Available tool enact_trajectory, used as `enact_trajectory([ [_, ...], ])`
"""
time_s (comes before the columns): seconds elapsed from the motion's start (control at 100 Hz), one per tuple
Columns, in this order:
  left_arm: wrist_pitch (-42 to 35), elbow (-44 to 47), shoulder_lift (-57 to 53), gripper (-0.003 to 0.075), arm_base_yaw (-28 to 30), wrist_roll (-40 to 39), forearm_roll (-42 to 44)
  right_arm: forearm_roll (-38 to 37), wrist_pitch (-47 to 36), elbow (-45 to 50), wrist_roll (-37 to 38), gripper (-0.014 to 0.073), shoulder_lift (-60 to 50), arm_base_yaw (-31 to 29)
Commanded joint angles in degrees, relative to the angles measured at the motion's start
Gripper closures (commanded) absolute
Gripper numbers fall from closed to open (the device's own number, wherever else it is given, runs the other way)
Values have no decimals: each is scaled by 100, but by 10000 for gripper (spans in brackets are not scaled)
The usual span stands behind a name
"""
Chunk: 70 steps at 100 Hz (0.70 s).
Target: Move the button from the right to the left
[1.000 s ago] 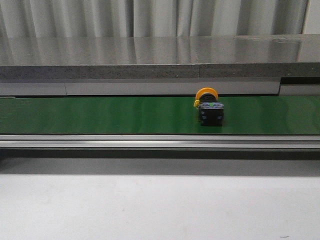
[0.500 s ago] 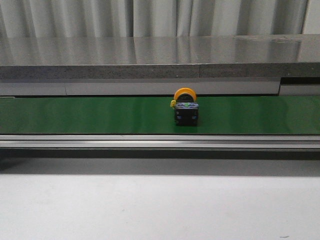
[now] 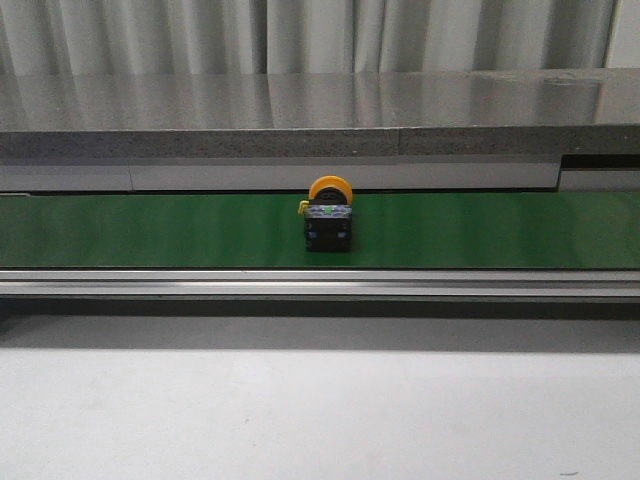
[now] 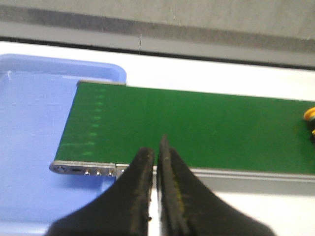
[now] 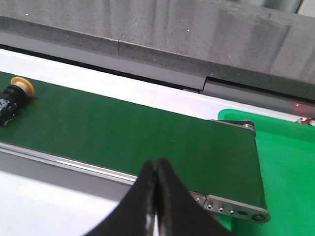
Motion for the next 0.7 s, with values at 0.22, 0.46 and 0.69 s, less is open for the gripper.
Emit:
enact_trajectory([
  [0.22, 549, -949, 1451, 715, 4, 92, -43, 57, -388, -134, -25, 662, 38, 0],
  [0.46, 462, -959, 1872, 715, 4, 92, -43, 57, -388, -134, -25, 662, 38, -5],
  [0.69, 462, -959, 1887, 546, 4, 388, -54, 57, -388, -134, -25, 662, 38, -5],
])
